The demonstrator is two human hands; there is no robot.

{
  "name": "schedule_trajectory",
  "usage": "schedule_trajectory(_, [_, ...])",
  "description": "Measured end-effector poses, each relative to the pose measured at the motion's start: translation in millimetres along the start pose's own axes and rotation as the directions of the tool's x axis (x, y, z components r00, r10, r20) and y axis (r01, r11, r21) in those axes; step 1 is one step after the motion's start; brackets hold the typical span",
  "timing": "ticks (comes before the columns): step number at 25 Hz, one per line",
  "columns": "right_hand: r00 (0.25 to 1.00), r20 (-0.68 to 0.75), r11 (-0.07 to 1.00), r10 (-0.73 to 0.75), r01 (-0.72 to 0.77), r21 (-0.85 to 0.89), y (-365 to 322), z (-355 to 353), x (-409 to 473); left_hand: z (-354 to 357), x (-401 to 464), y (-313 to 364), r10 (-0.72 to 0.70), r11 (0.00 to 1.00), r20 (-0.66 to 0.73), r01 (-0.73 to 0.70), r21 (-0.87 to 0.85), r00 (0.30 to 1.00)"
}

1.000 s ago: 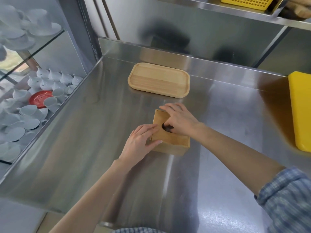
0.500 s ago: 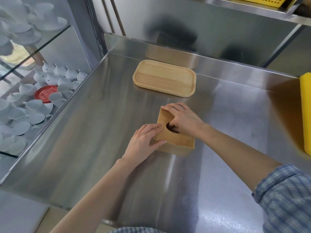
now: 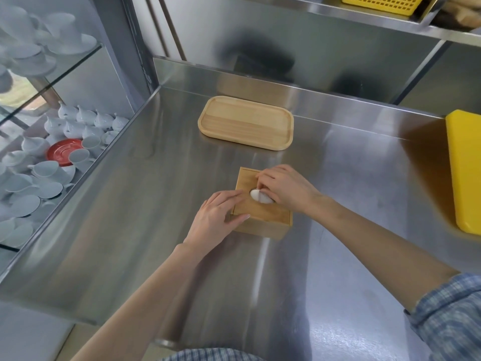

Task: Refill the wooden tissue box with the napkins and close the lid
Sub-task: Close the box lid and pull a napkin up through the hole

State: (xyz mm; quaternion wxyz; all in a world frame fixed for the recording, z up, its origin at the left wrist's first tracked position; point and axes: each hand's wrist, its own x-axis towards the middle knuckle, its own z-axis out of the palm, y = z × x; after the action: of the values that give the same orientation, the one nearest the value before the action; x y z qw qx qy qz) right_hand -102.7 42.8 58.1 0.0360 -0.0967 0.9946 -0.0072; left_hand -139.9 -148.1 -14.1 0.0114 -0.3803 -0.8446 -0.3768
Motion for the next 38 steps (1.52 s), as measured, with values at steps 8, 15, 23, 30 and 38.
schedule_trajectory(8, [0.994, 0.095, 0.998, 0.06, -0.058, -0.02, -5.3, -8.8, -1.0, -1.9, -1.0, 4.4, -0.019, 1.0, 0.022, 0.019, -0.007, 1.0])
schedule_trajectory(15, [0.988, 0.073, 0.978, 0.136, -0.146, 0.148, -7.5, -6.7, -9.0, -4.5, -0.8, 5.9, -0.026, 1.0, 0.041, 0.025, 0.002, 0.999])
schedule_trajectory(23, [0.945, 0.01, 0.904, 0.327, -0.315, 0.289, -15.7, 7.8, -25.1, -5.8, -0.9, 9.0, -0.03, 1.0, 0.043, 0.029, 0.011, 0.999])
schedule_trajectory(30, [0.921, 0.008, 0.88, 0.389, -0.374, 0.293, -26.6, 1.6, -24.3, -7.6, 0.1, 11.7, -0.057, 0.998, 0.066, 0.055, 0.028, 0.996])
schedule_trajectory(38, [0.916, 0.016, 0.87, 0.401, -0.387, 0.305, -26.0, -3.0, -25.8, -10.0, -1.1, 15.7, -0.068, 0.997, 0.07, 0.066, 0.029, 0.995])
